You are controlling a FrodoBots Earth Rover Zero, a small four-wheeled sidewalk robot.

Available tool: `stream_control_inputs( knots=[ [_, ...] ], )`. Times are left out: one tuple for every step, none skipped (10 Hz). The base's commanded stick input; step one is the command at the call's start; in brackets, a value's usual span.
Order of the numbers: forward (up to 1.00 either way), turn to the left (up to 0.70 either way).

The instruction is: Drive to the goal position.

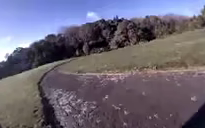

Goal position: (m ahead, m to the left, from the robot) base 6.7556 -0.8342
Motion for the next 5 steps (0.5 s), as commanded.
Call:
stream_control_inputs(
  knots=[
    [0.5, 0.0],
    [0.5, 0.0],
    [0.5, 0.0],
    [0.5, 0.0],
    [0.5, 0.0]
  ],
)
